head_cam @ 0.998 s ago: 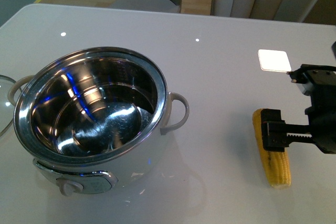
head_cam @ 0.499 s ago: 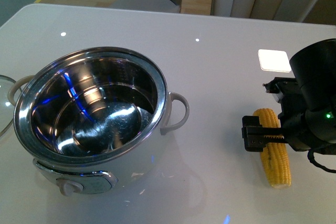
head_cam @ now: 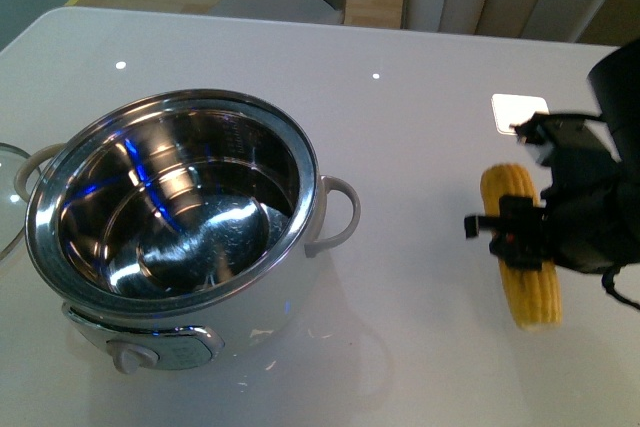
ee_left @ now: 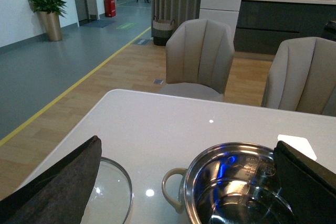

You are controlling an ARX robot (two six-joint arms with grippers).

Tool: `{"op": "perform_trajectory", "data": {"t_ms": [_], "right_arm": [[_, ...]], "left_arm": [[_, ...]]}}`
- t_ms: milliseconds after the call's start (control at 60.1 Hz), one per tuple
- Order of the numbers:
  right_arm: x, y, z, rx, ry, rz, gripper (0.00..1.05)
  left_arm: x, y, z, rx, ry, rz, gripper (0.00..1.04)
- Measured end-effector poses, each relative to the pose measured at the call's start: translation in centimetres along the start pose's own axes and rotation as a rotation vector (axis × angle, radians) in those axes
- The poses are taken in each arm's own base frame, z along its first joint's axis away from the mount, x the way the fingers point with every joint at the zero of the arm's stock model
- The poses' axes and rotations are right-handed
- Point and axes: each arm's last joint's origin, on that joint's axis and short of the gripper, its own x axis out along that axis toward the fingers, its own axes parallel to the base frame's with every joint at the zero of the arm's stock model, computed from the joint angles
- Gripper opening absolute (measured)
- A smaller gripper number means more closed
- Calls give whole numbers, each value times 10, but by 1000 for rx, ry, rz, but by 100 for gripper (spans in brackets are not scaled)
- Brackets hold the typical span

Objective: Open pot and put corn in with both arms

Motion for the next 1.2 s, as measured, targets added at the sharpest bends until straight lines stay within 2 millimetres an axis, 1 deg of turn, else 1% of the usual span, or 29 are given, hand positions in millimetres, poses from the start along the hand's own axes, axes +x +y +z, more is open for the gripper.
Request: {"op": "perform_trajectory", "data": {"t_ms": [133, 216, 249, 333, 399, 432, 482, 565, 665, 748, 898, 1048, 1198], "right_arm": [[-44, 13, 25, 37, -127, 127, 23], [-65, 25, 36, 44, -176, 192, 23], [-71, 29, 39, 43, -188, 209, 23], [-87, 46, 50, 50, -233, 276, 23], [-94, 58, 57, 50, -249, 321, 23], [-99, 71, 62, 53, -260, 364, 23], [-103, 83, 67, 57, -264, 396, 23], [-106, 101, 73, 55, -264, 442, 23], [-104, 119, 78, 64, -249, 487, 23], [-97, 134, 78, 72, -216, 525, 23], [-79, 162, 76, 90, -147, 567, 23], [-65, 179, 72, 115, -107, 600, 23], [-50, 191, 59, 139, -52, 614, 22]], "left_arm": [[0, 0, 0, 0, 0, 0, 98], [0, 0, 0, 0, 0, 0, 98], [0, 0, 0, 0, 0, 0, 98], [0, 0, 0, 0, 0, 0, 98], [0, 0, 0, 0, 0, 0, 98], [0, 0, 0, 0, 0, 0, 98], [0, 0, 0, 0, 0, 0, 98], [0, 0, 0, 0, 0, 0, 98], [0, 0, 0, 0, 0, 0, 98], [0, 0, 0, 0, 0, 0, 98], [0, 0, 0, 0, 0, 0, 98], [0, 0, 0, 0, 0, 0, 98], [0, 0, 0, 0, 0, 0, 98]]}}
